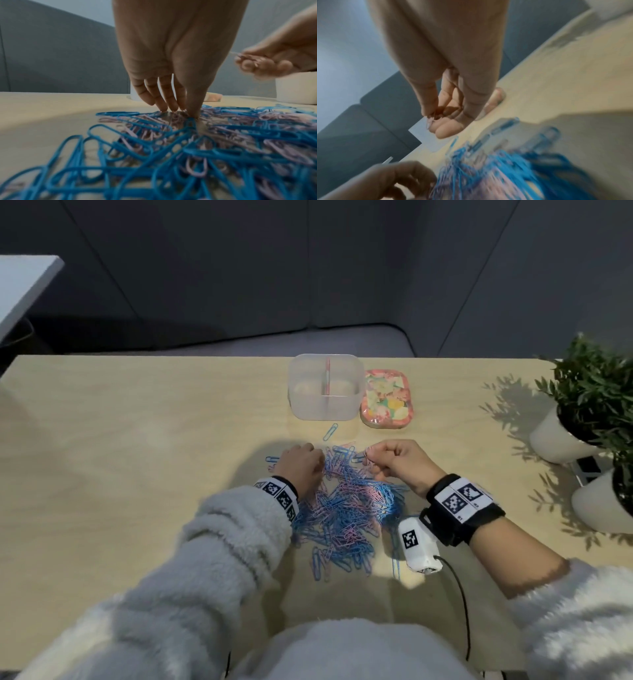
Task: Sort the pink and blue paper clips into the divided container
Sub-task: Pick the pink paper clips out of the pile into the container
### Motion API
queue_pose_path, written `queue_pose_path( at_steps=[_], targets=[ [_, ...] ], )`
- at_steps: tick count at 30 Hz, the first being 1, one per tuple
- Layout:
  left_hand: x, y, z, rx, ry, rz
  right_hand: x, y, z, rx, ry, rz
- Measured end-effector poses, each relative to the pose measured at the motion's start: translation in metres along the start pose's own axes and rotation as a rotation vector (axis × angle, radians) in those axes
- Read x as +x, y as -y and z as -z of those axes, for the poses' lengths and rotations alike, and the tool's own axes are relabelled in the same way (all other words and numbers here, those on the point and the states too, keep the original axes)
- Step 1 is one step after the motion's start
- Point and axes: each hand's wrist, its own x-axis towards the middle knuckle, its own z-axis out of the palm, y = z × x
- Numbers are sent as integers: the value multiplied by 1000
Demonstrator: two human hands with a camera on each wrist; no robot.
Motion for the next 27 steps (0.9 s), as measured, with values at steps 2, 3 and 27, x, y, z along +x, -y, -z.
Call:
queue_pose_path(
  at_steps=[2, 3, 27],
  targets=[
    [1, 2, -3, -8, 19, 7, 15, 21, -4, -89, -27, 78],
    [0, 3, -4, -24, 20, 16, 24, 34, -8, -155, -49, 136],
    [-7, -3, -9, -51, 33, -58, 30, -24, -37, -1165, 124, 358]
  ],
)
